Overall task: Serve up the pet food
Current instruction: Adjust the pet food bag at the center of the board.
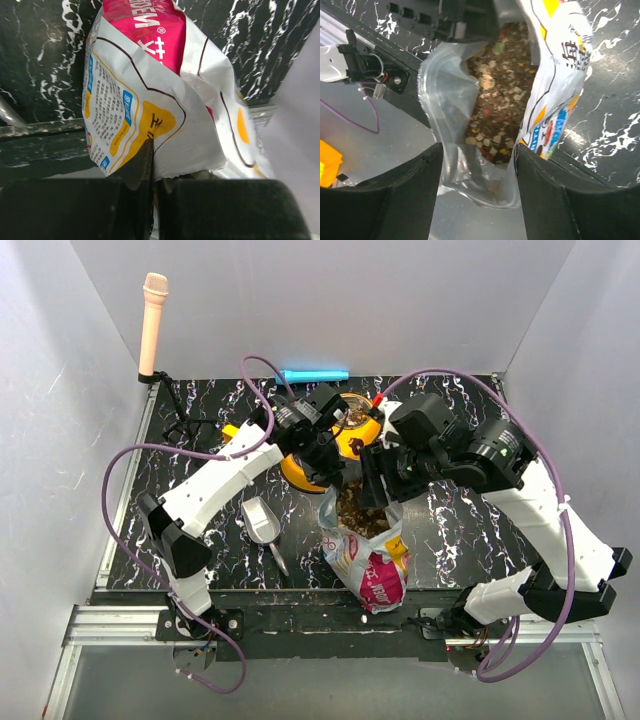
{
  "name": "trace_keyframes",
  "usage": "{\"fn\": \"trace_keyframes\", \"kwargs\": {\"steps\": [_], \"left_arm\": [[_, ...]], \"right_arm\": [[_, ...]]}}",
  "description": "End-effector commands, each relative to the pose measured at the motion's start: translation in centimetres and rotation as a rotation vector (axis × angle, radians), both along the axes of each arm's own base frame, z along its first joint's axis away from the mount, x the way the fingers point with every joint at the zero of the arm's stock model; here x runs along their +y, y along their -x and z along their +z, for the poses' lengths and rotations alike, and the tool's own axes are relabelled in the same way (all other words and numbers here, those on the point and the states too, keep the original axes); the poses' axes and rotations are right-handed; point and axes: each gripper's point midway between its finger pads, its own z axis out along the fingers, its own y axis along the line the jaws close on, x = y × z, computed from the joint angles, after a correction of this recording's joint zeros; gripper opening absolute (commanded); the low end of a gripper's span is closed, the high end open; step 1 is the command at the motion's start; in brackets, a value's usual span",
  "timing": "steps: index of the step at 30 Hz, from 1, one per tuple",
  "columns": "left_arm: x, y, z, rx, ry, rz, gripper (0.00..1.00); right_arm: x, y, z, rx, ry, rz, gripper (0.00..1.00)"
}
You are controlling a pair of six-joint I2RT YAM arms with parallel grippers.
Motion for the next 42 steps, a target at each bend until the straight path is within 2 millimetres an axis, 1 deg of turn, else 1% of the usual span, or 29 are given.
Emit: {"fn": "trace_keyframes", "kwargs": {"steps": [1, 2, 3, 5, 7, 10, 13, 16, 18, 20, 24, 26, 29, 31, 32, 34, 37, 40, 41, 42], "left_arm": [[-1.9, -0.9, 10.5, -0.107, 0.399, 0.171, 0.00], [-1.7, -0.9, 10.6, -0.100, 0.412, 0.199, 0.00], [-1.5, -0.9, 10.6, -0.091, 0.418, 0.236, 0.00], [-1.0, -0.9, 11.1, -0.090, 0.447, 0.288, 0.00], [-1.0, -1.0, 11.9, -0.089, 0.493, 0.324, 0.00], [-0.5, -1.3, 12.9, -0.116, 0.518, 0.368, 0.00], [1.2, -2.2, 14.2, -0.204, 0.476, 0.410, 0.00], [2.8, -3.0, 14.7, -0.270, 0.412, 0.450, 0.00], [3.6, -3.2, 14.8, -0.296, 0.386, 0.476, 0.00], [4.0, -3.3, 14.9, -0.316, 0.374, 0.498, 0.00], [4.1, -3.8, 15.5, -0.353, 0.388, 0.505, 0.00], [3.8, -4.1, 15.2, -0.355, 0.386, 0.501, 0.00], [3.3, -4.3, 15.3, -0.361, 0.397, 0.491, 0.00], [3.3, -4.5, 15.3, -0.382, 0.374, 0.483, 0.00], [3.4, -4.7, 15.3, -0.391, 0.361, 0.481, 0.00], [3.3, -5.0, 15.4, -0.409, 0.352, 0.477, 0.00], [3.1, -5.3, 15.3, -0.418, 0.350, 0.476, 0.00], [2.6, -5.7, 14.6, -0.412, 0.335, 0.473, 0.00], [2.6, -5.8, 14.7, -0.420, 0.334, 0.468, 0.00], [2.5, -6.0, 14.3, -0.424, 0.315, 0.466, 0.00]], "right_arm": [[-1.7, 3.2, -1.7, 0.142, 0.111, -0.069, 0.67], [-2.2, 3.4, -1.9, 0.143, 0.140, -0.092, 0.68], [-2.1, 3.5, -2.0, 0.143, 0.142, -0.100, 0.76], [-2.8, 4.1, -2.1, 0.173, 0.124, -0.163, 0.83], [-3.6, 4.7, -2.8, 0.194, 0.127, -0.212, 0.85], [-4.8, 5.2, -4.1, 0.215, 0.152, -0.255, 0.87], [-5.1, 6.2, -5.3, 0.256, 0.182, -0.244, 0.84], [-4.6, 6.8, -5.5, 0.250, 0.165, -0.227, 0.82], [-4.9, 7.1, -5.8, 0.250, 0.175, -0.245, 0.82], [-5.7, 7.2, -6.5, 0.252, 0.211, -0.275, 0.82], [-6.9, 7.1, -7.3, 0.240, 0.215, -0.348, 0.78], [-7.3, 7.2, -7.8, 0.245, 0.227, -0.362, 0.76], [-8.0, 7.5, -9.2, 0.251, 0.278, -0.354, 0.62], [-8.6, 7.5, -9.6, 0.243, 0.289, -0.358, 0.58], [-8.9, 7.5, -9.5, 0.229, 0.278, -0.362, 0.57], [-8.7, 7.2, -8.4, 0.197, 0.216, -0.352, 0.58], [-7.1, 7.5, -6.8, 0.181, 0.088, -0.255, 0.69], [-5.7, 7.9, -5.6, 0.163, -0.006, -0.149, 0.73], [-5.4, 8.0, -5.6, 0.161, -0.004, -0.126, 0.73], [-5.6, 8.0, -5.8, 0.162, 0.014, -0.125, 0.73]]}}
